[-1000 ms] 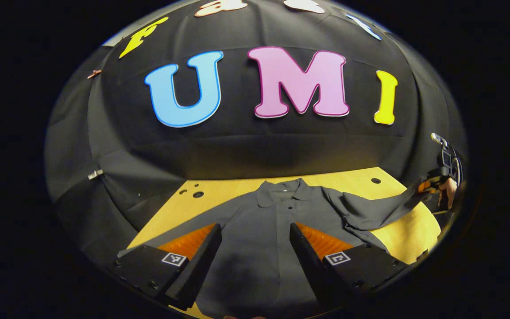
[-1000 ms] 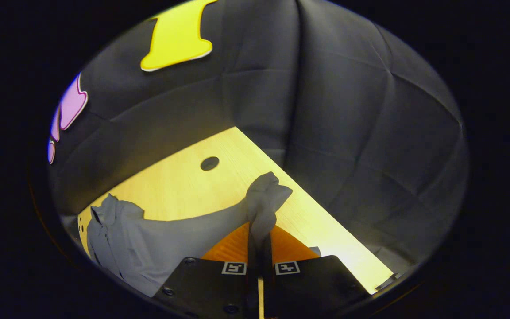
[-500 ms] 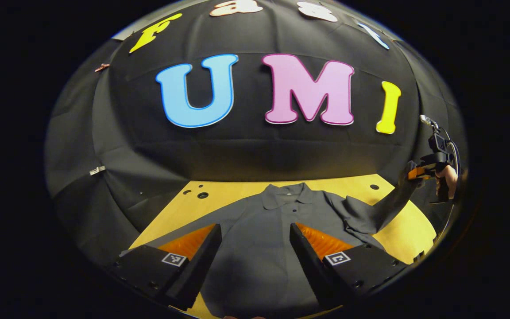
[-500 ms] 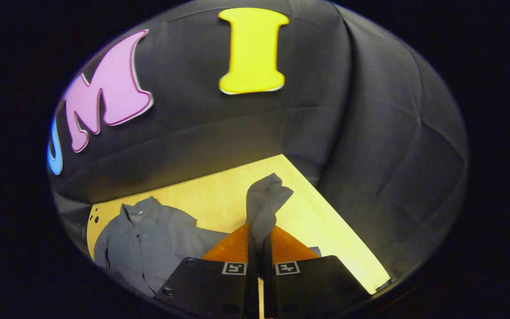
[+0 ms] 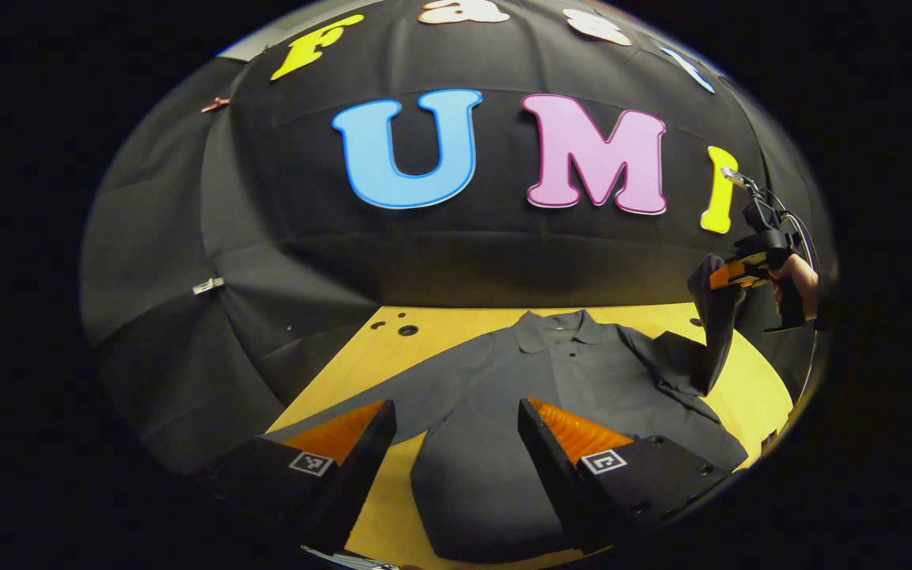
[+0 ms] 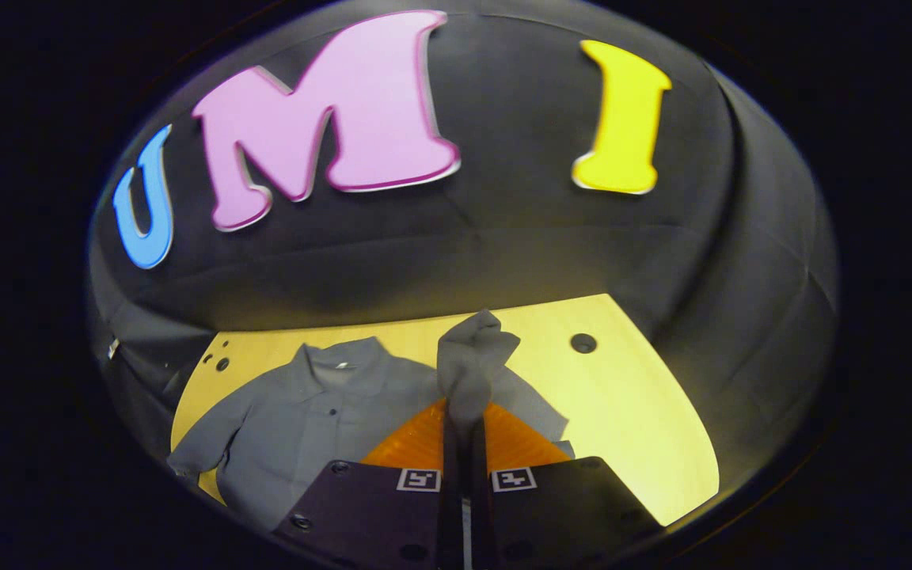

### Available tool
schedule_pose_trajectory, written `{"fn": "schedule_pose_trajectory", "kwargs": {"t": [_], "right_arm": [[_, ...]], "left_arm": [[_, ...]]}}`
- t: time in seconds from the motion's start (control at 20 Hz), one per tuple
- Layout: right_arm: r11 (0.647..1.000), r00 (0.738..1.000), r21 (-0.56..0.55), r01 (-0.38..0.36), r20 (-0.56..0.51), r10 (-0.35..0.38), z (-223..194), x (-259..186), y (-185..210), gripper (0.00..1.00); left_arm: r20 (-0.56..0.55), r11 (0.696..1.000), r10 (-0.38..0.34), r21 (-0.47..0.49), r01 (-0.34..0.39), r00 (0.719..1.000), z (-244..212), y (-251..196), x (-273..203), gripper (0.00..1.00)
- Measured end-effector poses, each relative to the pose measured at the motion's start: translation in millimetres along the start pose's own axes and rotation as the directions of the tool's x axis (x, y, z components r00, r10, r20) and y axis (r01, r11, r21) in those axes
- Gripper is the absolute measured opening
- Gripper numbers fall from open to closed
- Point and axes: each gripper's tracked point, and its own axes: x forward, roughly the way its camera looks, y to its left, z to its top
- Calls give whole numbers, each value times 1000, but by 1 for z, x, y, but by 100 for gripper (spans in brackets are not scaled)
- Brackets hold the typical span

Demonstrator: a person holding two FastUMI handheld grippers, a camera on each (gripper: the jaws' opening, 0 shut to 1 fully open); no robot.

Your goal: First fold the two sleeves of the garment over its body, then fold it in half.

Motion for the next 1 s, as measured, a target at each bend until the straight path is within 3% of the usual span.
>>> {"fn": "schedule_pose_trajectory", "kwargs": {"t": [0.5,1.0], "right_arm": [[969,977,-135,-207,-78,198,-25,28,177,9],[913,909,-142,-383,-230,346,-101,49,314,9]], "left_arm": [[-56,987,128,-87,-133,990,-34,63,-19,99],[-130,954,229,-165,-249,965,-61,105,-36,98]]}}
